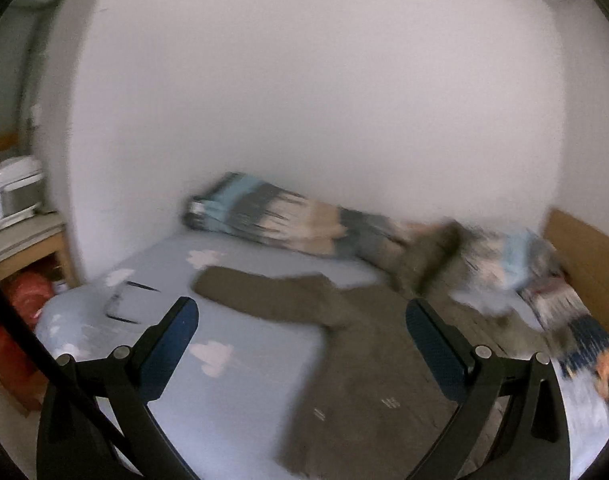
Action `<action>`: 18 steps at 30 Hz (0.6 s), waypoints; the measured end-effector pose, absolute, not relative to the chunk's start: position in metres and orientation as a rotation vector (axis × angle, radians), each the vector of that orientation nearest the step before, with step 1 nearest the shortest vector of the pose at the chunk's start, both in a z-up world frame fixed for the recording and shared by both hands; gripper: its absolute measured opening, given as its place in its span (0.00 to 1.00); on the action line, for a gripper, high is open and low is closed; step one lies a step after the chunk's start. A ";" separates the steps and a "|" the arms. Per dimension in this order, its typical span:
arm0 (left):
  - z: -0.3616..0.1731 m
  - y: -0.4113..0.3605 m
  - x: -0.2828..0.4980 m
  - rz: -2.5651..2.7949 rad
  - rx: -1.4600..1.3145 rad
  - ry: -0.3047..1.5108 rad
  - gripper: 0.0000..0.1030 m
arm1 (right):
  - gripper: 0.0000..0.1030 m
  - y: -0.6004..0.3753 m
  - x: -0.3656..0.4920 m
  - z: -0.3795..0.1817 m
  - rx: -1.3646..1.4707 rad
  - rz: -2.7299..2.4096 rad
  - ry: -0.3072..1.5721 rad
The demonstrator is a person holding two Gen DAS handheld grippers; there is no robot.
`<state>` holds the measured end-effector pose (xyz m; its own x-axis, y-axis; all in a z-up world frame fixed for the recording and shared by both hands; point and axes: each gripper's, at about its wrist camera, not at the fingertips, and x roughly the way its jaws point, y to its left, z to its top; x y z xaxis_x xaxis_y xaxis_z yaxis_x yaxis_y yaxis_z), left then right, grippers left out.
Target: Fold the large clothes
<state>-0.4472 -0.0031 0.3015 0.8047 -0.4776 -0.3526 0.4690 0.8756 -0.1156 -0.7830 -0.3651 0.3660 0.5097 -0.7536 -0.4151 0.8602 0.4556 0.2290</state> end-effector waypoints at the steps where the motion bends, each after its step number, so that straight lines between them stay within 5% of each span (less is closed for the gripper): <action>1: 0.295 -0.017 -0.468 -0.539 0.007 0.401 1.00 | 1.00 -0.345 -0.775 0.376 0.412 -0.977 0.259; 11: 0.209 -0.062 -0.585 -0.655 0.146 0.536 1.00 | 1.00 -0.227 -0.753 0.321 0.287 -0.789 0.379; 18: 0.218 -0.084 -0.599 -0.645 0.176 0.547 1.00 | 1.00 -0.191 -0.736 0.290 0.292 -0.744 0.468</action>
